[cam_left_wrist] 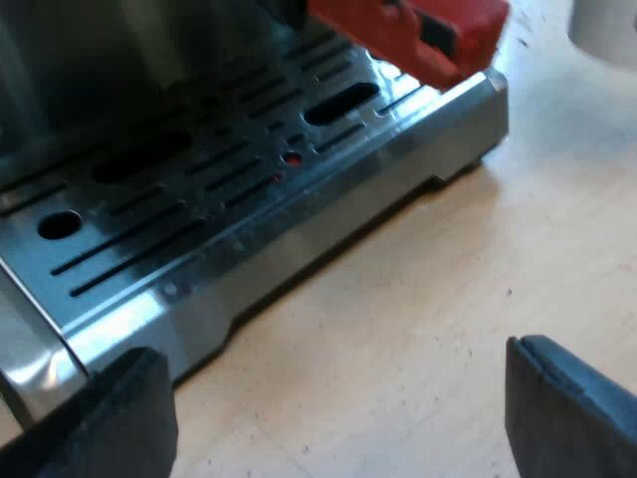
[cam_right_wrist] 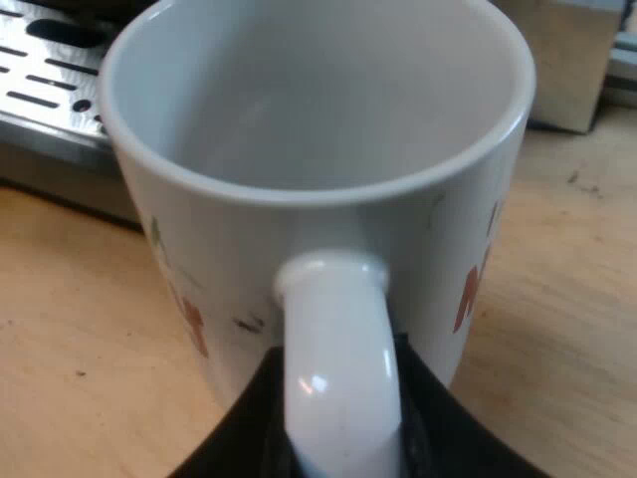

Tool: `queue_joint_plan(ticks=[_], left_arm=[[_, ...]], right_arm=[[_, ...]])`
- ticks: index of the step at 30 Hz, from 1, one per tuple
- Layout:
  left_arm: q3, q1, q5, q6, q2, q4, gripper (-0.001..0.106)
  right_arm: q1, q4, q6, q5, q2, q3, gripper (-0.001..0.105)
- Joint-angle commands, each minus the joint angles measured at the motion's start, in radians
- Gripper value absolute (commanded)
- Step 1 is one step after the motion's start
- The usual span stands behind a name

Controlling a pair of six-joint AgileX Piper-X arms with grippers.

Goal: Place mug into machine

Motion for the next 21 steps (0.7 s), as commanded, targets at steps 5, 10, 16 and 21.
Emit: queue_joint_plan(ticks=[5, 10, 16, 21], left_arm=[[0.045, -0.003, -0.022, 0.005, 0.025, -0.169, 0.071], [0.056, -0.003, -0.054, 0.005, 0.086, -0.226, 0.071], [0.063, -0.003, -0.113, 0.002, 0.158, -0.289, 0.071], [0.063, -0.003, -0.113, -0.021, 0.171, -0.300, 0.071]], right_arm=[[0.239, -0.060, 0.089, 0.219, 0.025, -0.022, 0.000], [0.381, -0.200, 0.104, 0.341, 0.133, -0.022, 0.000], [0.473, -0.440, 0.113, 0.428, 0.337, -0.027, 0.000], [0.483, -0.631, 0.132, 0.442, 0.488, -0.038, 0.000]])
